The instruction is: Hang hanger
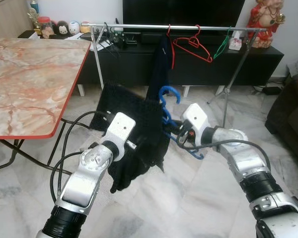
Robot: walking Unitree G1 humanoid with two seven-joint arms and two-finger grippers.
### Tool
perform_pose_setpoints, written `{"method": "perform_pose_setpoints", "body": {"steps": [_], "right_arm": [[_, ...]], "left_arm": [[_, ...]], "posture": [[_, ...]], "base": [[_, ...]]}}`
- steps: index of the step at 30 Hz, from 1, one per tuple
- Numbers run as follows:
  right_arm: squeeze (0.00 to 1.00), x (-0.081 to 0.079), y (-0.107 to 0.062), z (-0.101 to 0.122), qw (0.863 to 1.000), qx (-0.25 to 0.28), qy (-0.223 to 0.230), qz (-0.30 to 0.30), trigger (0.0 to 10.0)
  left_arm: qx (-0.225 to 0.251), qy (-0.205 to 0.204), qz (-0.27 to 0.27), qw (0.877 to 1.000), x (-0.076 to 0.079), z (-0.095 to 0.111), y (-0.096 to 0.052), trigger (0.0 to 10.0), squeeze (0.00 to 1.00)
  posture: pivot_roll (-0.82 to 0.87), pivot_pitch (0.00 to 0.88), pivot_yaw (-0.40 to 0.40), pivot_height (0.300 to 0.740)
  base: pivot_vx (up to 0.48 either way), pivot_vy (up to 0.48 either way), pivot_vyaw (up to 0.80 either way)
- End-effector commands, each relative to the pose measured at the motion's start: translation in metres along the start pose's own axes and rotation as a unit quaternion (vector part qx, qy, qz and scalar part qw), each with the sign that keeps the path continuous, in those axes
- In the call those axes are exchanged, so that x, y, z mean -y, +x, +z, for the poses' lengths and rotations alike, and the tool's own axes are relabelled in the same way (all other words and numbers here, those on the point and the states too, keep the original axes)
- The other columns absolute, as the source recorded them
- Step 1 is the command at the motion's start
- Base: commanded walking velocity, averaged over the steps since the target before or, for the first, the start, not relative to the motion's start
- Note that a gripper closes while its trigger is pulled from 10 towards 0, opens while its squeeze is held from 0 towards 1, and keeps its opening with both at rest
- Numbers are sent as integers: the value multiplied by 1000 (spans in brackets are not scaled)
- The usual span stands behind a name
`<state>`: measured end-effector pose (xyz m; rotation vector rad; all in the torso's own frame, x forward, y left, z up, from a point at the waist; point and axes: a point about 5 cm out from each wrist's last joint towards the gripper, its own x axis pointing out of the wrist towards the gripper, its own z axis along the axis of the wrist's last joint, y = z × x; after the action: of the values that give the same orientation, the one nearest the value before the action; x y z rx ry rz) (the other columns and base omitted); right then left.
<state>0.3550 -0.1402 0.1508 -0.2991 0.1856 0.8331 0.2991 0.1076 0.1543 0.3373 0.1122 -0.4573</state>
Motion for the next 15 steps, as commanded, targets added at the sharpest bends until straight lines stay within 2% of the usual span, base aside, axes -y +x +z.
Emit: {"method": "perform_pose_setpoints", "body": {"steps": [1,3,6,7,10,13,14,15], "right_arm": [[0,7,0,26,999,48,-8,-15,0],[0,3,3,30,998,54,-3,-15,0],[0,0,6,34,998,63,7,-17,0],[0,-2,8,37,997,68,16,-18,0],[0,-12,16,44,996,83,37,-7,0],[0,-16,19,46,996,85,38,-3,0],[0,-23,22,45,996,83,43,6,0],[0,-23,22,45,996,83,43,6,0]], "left_arm": [[15,14,13,1000,-1,4,-2,10000,0],[18,40,29,999,-7,-1,-5,10000,0],[22,55,45,997,-12,-6,-6,10000,0],[25,33,59,997,-16,-12,-6,10000,0],[23,9,86,996,-24,-36,-6,10000,0],[14,-1,93,996,-26,-46,-5,10000,0],[14,-20,98,995,-26,-58,-2,10000,0],[14,-20,98,995,-26,-58,-2,10000,0]], "posture": [[-6,0,-69,740],[-1,0,-72,740],[-1,0,-72,740],[3,0,-78,740],[3,0,-78,740],[5,0,-84,740],[5,0,-84,740],[5,0,-84,740]], "base": [[0,0,0],[0,0,0],[0,0,0],[0,0,0],[0,0,0],[0,0,0],[0,0,0],[0,0,0]]}}
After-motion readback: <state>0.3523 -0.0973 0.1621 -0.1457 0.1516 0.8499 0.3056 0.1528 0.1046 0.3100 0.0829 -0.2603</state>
